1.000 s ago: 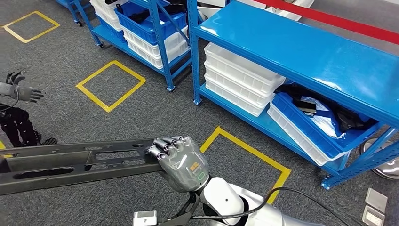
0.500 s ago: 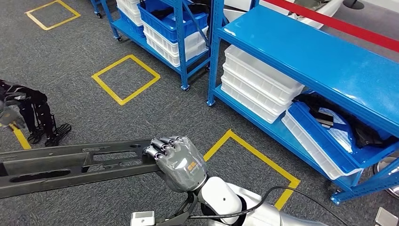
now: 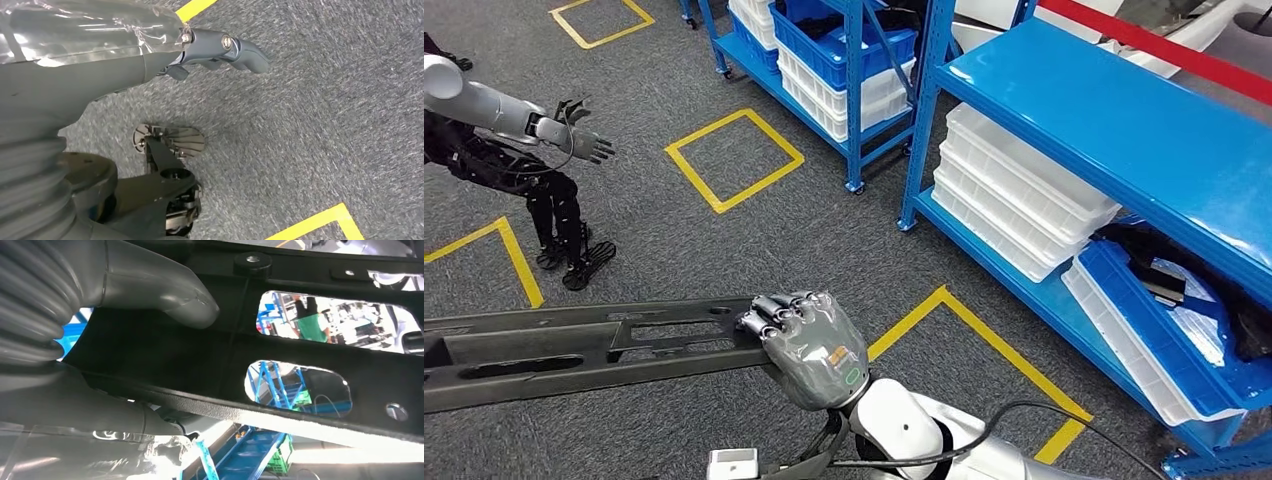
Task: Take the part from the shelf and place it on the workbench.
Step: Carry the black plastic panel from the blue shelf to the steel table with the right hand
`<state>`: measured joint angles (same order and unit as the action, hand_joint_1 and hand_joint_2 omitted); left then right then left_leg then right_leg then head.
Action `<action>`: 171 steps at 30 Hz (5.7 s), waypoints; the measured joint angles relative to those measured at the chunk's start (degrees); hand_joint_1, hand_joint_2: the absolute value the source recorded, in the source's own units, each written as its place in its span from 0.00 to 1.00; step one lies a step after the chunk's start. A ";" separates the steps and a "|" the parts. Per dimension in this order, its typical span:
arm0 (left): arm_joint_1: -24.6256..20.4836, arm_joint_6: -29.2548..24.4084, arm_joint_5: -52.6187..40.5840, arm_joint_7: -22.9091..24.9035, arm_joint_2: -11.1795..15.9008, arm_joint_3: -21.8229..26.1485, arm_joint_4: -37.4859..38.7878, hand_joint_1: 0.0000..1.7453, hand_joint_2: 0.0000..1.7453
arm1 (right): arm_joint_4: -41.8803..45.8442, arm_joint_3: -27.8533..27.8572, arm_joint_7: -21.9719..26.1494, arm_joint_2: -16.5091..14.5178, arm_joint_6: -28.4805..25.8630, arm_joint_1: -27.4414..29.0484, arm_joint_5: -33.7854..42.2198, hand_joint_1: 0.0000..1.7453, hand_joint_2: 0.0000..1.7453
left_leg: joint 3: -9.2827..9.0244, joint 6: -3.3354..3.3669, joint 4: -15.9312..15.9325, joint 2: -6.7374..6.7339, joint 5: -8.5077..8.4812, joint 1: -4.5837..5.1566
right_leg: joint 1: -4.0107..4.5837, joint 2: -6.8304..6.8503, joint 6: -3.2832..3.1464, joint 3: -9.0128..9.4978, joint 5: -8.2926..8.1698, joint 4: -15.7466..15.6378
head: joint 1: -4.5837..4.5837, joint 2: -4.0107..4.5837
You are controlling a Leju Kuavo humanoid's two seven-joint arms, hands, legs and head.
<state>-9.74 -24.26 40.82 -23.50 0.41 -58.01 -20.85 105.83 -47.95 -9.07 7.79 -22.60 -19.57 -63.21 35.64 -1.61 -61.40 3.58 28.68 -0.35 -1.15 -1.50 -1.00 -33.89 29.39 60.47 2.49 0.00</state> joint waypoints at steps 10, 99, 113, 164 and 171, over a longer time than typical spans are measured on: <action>-0.09 -0.01 0.04 -0.01 0.01 -0.01 0.00 0.00 1.00 | 0.00 0.00 0.02 -0.03 -0.03 0.04 0.01 1.00 1.00 | -0.10 -0.26 0.98 -5.02 -1.92 0.02 | 0.16 4.40 0.14 1.82 1.28 -0.31 | -0.67 0.00; 0.03 -0.09 0.16 -0.11 0.05 -0.06 0.00 0.00 1.00 | 0.00 0.02 -0.02 0.00 -0.39 0.04 0.89 1.00 1.00 | 5.57 -0.74 -12.76 -2.68 5.31 -0.26 | 0.37 2.39 -0.87 0.17 -0.43 0.08 | -1.03 0.00; -0.12 -0.10 0.10 -0.08 0.07 -0.07 0.00 0.00 1.00 | 0.00 0.03 -0.07 0.05 -0.51 0.05 0.91 1.00 1.00 | -1.61 2.46 3.83 -3.14 -2.64 0.43 | 0.33 1.88 1.12 -3.29 6.28 9.98 | -0.50 0.00; -0.51 0.13 -0.46 0.33 0.05 -0.17 -0.01 0.00 1.00 | 0.00 0.05 -0.31 0.45 -0.80 0.22 1.11 1.00 1.00 | 2.73 -0.52 -6.65 -3.10 0.86 -0.33 | 0.35 2.11 -0.47 0.06 -0.98 -0.12 | -0.65 0.00; -0.58 0.15 -0.51 0.31 0.05 -0.17 0.00 0.00 1.00 | 0.00 0.06 -0.27 0.45 -1.01 0.18 1.37 1.00 1.00 | -1.59 1.49 3.16 -3.13 -2.04 0.34 | 0.22 2.17 1.38 0.38 0.15 0.46 | -0.66 0.00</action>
<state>-10.33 -24.11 40.30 -23.18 0.46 -58.18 -20.85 105.83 -47.89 -9.34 8.24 -23.61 -19.39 -61.84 34.05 -0.12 -58.24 0.45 26.64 -0.02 -0.92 0.67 0.38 -33.52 29.54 60.93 1.83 0.00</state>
